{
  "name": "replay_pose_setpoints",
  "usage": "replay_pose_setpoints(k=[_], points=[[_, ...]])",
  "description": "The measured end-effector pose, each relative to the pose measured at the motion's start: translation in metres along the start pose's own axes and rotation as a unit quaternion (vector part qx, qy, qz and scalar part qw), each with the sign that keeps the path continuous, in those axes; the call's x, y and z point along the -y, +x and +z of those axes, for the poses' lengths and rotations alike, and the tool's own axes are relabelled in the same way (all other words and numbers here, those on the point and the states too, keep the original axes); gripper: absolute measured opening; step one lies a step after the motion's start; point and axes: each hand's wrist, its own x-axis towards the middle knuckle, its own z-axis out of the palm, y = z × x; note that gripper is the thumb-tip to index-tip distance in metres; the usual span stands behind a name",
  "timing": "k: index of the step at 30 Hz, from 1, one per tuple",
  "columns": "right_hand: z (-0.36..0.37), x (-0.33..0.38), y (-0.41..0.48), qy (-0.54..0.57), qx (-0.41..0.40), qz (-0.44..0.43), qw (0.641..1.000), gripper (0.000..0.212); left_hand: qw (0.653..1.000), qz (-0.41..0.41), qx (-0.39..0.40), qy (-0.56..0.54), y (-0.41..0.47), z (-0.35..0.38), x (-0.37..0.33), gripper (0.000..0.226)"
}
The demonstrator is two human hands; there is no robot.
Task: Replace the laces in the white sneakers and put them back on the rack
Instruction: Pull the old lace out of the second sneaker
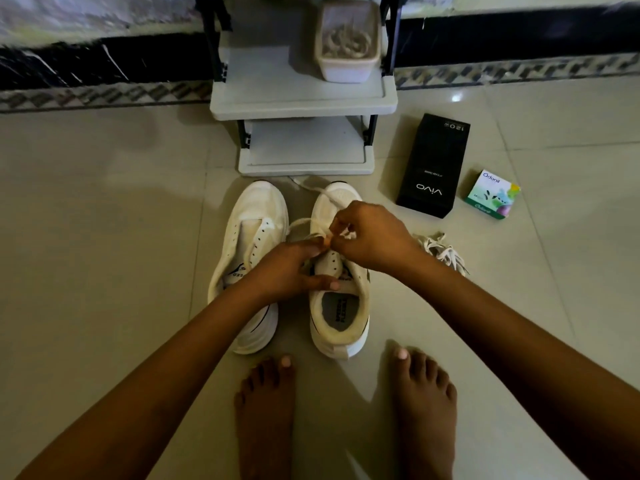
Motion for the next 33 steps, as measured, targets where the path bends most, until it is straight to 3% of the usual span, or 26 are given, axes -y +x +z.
replay_pose_setpoints(k=[3,8,10,13,16,21,26,28,30,33], points=[[0.017,-0.009,-0.002,-0.188,0.053,-0.008,0.981,0.043,1.0,0.003,0.0,0.013,0.0,-0.002,-0.003,0.057],[0.027,-0.013,-0.005,-0.257,-0.04,-0.042,0.965,0.033,1.0,0.003,0.006,0.012,0.003,0.001,0.003,0.06],[0.021,-0.01,-0.004,-0.17,-0.027,-0.016,0.985,0.028,1.0,0.001,0.004,0.022,0.002,0.001,0.003,0.064],[0.005,-0.011,0.0,0.06,0.025,0.03,0.997,0.019,1.0,0.009,0.001,0.008,0.001,0.0,0.002,0.06],[0.001,-0.015,0.002,0.103,0.02,0.025,0.994,0.02,1.0,0.003,0.015,-0.007,0.0,0.0,0.003,0.063],[0.02,-0.016,-0.001,-0.17,0.046,0.011,0.984,0.041,1.0,0.004,0.008,0.007,0.0,0.0,0.0,0.062],[0.026,-0.011,0.001,-0.275,-0.02,-0.037,0.961,0.034,1.0,0.009,0.006,0.01,0.002,0.001,0.003,0.064],[0.021,-0.009,0.001,-0.2,-0.015,-0.022,0.979,0.029,1.0,0.015,0.002,0.004,0.001,0.001,0.003,0.063],[0.009,-0.01,0.002,-0.044,0.017,0.017,0.999,0.021,1.0,0.019,0.001,-0.002,0.002,0.001,0.004,0.06],[-0.003,-0.018,0.004,0.125,0.026,0.042,0.991,0.019,1.0,0.004,0.012,-0.009,0.002,0.003,0.009,0.068]])
